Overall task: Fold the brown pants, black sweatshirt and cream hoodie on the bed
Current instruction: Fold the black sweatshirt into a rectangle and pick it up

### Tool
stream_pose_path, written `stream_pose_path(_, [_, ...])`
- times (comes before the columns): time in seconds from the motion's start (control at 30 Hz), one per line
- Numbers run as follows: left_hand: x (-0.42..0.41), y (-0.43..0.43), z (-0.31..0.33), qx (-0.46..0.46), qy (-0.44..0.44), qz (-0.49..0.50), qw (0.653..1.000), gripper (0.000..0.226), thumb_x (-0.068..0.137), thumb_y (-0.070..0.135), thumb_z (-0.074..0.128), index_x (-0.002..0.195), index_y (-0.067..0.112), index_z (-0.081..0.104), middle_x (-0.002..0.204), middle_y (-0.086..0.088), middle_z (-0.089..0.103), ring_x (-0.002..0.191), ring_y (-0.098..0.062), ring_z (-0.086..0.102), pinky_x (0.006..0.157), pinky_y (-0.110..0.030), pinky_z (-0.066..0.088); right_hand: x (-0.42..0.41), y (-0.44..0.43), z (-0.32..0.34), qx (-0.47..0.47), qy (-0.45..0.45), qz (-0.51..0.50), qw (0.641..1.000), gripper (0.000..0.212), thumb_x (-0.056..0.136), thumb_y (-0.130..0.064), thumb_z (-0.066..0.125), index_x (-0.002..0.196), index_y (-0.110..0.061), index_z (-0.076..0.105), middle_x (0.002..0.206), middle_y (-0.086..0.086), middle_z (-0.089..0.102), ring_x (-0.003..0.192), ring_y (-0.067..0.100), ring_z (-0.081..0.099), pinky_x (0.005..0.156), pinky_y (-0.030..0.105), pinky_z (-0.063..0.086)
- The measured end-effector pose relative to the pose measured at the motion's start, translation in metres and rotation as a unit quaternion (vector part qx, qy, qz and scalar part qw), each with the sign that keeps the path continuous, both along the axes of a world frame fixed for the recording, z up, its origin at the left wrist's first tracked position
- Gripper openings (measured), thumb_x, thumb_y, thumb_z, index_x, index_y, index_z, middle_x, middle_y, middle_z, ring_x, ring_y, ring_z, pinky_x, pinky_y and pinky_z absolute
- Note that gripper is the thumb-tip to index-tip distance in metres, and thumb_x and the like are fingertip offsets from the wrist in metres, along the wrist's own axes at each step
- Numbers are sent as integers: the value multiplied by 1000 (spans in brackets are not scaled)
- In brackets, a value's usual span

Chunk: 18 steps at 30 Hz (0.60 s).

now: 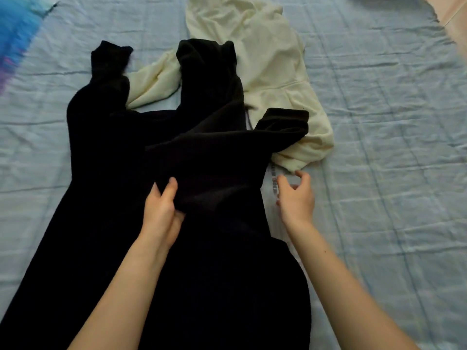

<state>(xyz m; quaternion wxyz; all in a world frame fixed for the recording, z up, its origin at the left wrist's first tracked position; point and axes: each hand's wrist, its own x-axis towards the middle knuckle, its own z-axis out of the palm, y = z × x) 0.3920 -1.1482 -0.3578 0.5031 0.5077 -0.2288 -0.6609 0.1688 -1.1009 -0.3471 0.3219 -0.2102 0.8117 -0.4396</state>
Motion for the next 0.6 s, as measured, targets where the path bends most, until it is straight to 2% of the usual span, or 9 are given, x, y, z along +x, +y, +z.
stream_pose_path(0.07, [25,-5,-12,12,-9,16,1000,29,100,19,53,129,22,57,120,0,70,110,-20,67,84,-43,58,12,-3,-6,-31,28,53,998,55,95,-30,62,146,-23,42,135,10,54,117,24,57,99,38,48])
stream_pose_path(0.17, [44,-8,-28,37,-26,1,999,32,101,16,53,133,17,52,122,-4,68,108,-20,68,86,-43,58,38,-10,-9,-64,3,123,990,59,96,-32,62,150,-28,37,146,-1,47,121,13,54,92,20,47])
stream_pose_path(0.2, [46,-8,-30,45,-35,-7,998,35,100,15,55,134,16,49,121,-5,68,104,-18,69,81,-40,59,45,-14,-10,-72,-3,132,989,60,96,-31,62,151,-29,37,147,-4,47,124,12,53,95,19,47])
stream_pose_path(0.27, [52,-6,-30,55,-80,-22,995,50,96,17,62,141,20,40,123,-7,65,101,-15,70,76,-31,58,59,-25,-12,-58,18,151,987,62,95,-31,63,151,-29,36,147,-3,48,131,14,49,106,24,41])
stream_pose_path(0.33, [55,2,-27,25,-213,-42,976,59,92,26,66,143,27,37,134,-5,56,108,-11,65,80,-19,51,70,-30,-12,-11,100,187,977,60,95,-29,63,150,-25,40,148,1,48,135,20,44,109,27,34])
stream_pose_path(0.37, [56,8,-23,-18,-303,-57,951,61,91,31,66,144,29,35,140,-1,50,116,-8,57,84,-13,44,76,-32,-10,3,154,208,966,57,94,-27,64,148,-23,44,147,3,48,134,23,44,109,27,33])
stream_pose_path(0.43, [54,15,-12,-146,-443,-97,879,59,93,41,58,146,32,34,149,8,37,132,-4,39,97,-10,28,90,-31,-9,-12,221,250,943,52,93,-19,64,143,-19,51,143,2,52,131,21,46,106,21,31])
stream_pose_path(0.53, [47,8,-5,-284,-516,-223,777,57,98,47,38,152,31,28,159,12,23,147,-5,14,118,-24,11,105,-24,-10,-41,175,300,937,43,94,-15,61,136,-22,58,134,-12,56,123,0,48,99,1,27])
stream_pose_path(0.6, [45,3,-13,-288,-571,-316,700,60,100,49,30,155,31,16,163,6,13,150,-11,1,123,-35,1,107,-16,-10,-38,141,289,946,36,94,-11,59,126,-27,63,123,-18,59,111,-12,51,93,-3,31])
